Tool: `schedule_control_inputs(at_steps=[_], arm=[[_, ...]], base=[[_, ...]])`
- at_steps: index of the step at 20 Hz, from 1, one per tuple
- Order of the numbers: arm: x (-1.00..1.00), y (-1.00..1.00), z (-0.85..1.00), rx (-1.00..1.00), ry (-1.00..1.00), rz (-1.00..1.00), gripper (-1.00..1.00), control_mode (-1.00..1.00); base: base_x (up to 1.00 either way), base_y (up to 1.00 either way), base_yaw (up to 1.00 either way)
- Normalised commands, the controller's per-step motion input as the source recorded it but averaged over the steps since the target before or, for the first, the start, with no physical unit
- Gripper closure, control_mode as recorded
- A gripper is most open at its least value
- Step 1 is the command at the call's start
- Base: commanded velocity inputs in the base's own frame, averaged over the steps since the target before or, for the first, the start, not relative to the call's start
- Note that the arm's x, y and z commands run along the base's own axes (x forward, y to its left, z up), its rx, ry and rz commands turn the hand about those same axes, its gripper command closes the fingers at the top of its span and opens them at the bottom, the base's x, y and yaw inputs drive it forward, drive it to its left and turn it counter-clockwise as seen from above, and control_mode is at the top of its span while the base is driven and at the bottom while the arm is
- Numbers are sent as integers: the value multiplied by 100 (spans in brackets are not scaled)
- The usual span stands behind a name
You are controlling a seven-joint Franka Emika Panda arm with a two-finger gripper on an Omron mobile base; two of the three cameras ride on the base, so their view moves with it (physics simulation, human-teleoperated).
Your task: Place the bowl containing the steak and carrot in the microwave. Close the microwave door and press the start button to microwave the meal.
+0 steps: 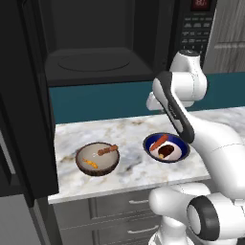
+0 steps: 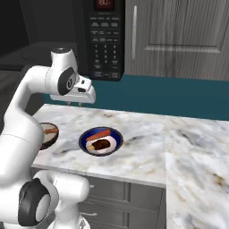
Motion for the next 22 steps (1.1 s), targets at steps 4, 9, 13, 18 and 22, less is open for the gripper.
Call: schedule_control_inputs(at_steps=[4, 9, 13, 18, 22], arm=[[-7, -6, -3, 0, -2, -9, -100, -100], [-39, -37, -36, 4, -19, -16, -100, -100], [-40, -65, -54, 15, -24, -24, -100, -100], [-41, -79, -50, 19, -22, -24, -100, -100], [-34, -56, -57, 22, -20, -29, -100, -100]], base=[[0, 0, 0], [0, 0, 0], [0, 0, 0], [0, 0, 0], [0, 0, 0]])
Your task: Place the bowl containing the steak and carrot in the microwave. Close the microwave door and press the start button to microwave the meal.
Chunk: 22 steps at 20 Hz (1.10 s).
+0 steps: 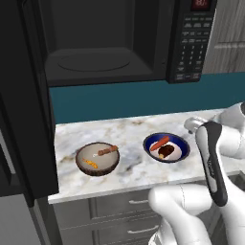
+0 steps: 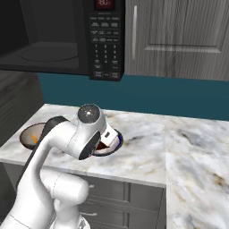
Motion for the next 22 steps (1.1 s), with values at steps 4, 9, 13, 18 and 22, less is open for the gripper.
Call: schedule_control_inputs(at_steps=[4, 9, 13, 18, 22], arm=[[-31, -43, -57, 21, -12, -28, -100, -100], [-15, -23, -49, 19, 0, -21, -100, -100], [0, -5, -12, 15, 11, -5, -100, -100], [8, -3, 0, 7, 30, 0, -100, -100], [32, 0, 0, 3, 34, 4, -100, -100]], base=[[0, 0, 0], [0, 0, 0], [0, 0, 0], [0, 0, 0], [0, 0, 0]])
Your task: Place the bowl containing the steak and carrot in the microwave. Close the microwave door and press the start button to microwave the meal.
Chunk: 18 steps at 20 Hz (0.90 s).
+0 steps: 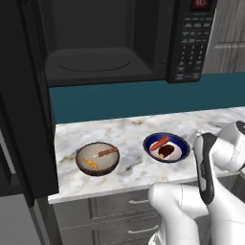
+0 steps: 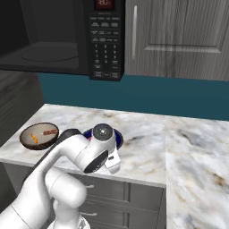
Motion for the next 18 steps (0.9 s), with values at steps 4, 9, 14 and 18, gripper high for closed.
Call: schedule_control_inputs(at_steps=[4, 9, 14, 18], arm=[[33, 0, -3, 0, 21, 7, -100, -100], [19, -1, -13, 5, 1, 7, -100, -100], [20, 0, -18, 2, 0, 5, -100, -100], [13, -8, -22, 6, 0, 8, -100, -100]], base=[[0, 0, 0], [0, 0, 0], [0, 0, 0], [0, 0, 0]])
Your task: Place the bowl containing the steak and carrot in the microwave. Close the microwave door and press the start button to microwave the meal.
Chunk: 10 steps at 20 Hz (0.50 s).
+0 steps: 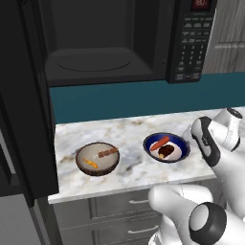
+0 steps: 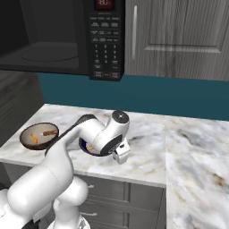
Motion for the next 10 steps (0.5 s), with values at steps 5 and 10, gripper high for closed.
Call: schedule_control_inputs(at_steps=[5, 10], arm=[[14, -3, -22, 3, 0, 8, -100, -100], [22, 0, -26, 0, 1, 6, -100, -100]], base=[[0, 0, 0], [0, 0, 0]])
